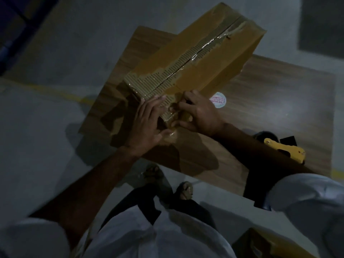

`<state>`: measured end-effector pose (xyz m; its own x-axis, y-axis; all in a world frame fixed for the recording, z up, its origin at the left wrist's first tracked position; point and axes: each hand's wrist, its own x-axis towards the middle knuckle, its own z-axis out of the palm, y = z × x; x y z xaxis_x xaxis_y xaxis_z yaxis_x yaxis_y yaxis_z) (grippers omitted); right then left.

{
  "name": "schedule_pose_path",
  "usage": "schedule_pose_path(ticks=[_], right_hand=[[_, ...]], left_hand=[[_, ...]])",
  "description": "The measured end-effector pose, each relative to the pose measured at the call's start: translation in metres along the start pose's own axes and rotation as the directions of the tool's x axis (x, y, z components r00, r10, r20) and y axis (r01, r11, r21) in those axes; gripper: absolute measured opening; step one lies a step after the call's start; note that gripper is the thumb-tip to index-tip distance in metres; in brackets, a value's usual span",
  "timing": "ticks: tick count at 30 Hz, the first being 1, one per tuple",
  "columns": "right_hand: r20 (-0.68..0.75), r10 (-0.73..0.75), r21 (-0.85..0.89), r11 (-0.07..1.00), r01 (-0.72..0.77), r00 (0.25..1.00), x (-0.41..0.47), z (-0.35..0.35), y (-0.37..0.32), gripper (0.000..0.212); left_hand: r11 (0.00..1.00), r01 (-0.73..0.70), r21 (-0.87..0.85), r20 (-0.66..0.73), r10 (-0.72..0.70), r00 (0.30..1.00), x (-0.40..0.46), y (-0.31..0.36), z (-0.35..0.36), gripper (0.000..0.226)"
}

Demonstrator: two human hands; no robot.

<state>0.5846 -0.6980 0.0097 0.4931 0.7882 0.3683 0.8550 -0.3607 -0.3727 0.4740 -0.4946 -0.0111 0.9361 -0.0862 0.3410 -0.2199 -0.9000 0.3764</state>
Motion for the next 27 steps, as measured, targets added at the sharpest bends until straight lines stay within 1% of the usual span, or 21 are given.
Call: schedule_pose_path(ticks=[2,5,8,11,13,16,18,19,21,23,25,27], right_hand=[[-0.003,-0.021,0.020,1.000,0.021,1.000,0.006,-0.002,0.001,0.044],[-0.042,-0.029,-0.021,0.999,0.028,0.999,0.008,0.002,0.000,0.045],[-0.081,0.042,-0.036,0.998,-0.045,0.996,-0.002,0.007,-0.007,0.051],[-0.142,0.108,0.037,0.994,-0.104,0.984,-0.012,0.005,-0.014,0.057],[-0.195,0.145,0.021,0.989,-0.144,0.970,-0.020,0.005,-0.015,0.055],[-0.267,0.213,-0.023,0.974,-0.227,0.940,-0.033,0.012,-0.021,0.049],[-0.281,0.300,-0.016,0.948,-0.317,0.912,-0.039,0.021,-0.031,0.047],[-0.263,0.358,-0.007,0.928,-0.373,0.896,-0.043,0.025,-0.038,0.048],[-0.202,0.462,0.022,0.883,-0.468,0.863,-0.047,0.031,-0.048,0.053],[-0.172,0.525,0.092,0.851,-0.517,0.834,-0.044,0.027,-0.053,0.057],[-0.187,0.548,0.136,0.837,-0.531,0.815,-0.036,0.019,-0.053,0.057],[-0.190,0.552,0.097,0.834,-0.544,0.812,-0.027,0.015,-0.054,0.058]], left_hand=[[0.998,-0.059,-0.007,0.047,0.060,0.997,0.004,-0.011,-0.011,0.071],[0.994,-0.106,0.029,0.058,0.104,0.993,0.013,-0.019,-0.018,0.069],[0.988,-0.140,0.064,0.065,0.136,0.989,0.017,-0.018,-0.019,0.069],[0.980,-0.165,0.112,0.062,0.159,0.985,0.014,-0.008,-0.018,0.062],[0.985,-0.134,0.112,0.061,0.128,0.990,0.013,0.005,-0.011,0.059],[0.995,-0.085,0.059,0.115,0.078,0.990,0.017,0.016,-0.010,0.066],[0.990,-0.137,-0.020,0.171,0.138,0.976,0.021,0.007,-0.021,0.067],[0.981,-0.174,-0.082,0.191,0.187,0.964,0.024,-0.001,-0.029,0.062],[0.959,-0.209,-0.193,0.226,0.251,0.941,0.036,-0.016,-0.044,0.044],[0.950,-0.223,-0.219,0.257,0.277,0.926,0.049,-0.025,-0.053,0.032],[0.946,-0.227,-0.230,0.272,0.287,0.919,0.058,-0.027,-0.055,0.030],[0.942,-0.213,-0.258,0.284,0.285,0.916,0.063,-0.028,-0.053,0.034]])
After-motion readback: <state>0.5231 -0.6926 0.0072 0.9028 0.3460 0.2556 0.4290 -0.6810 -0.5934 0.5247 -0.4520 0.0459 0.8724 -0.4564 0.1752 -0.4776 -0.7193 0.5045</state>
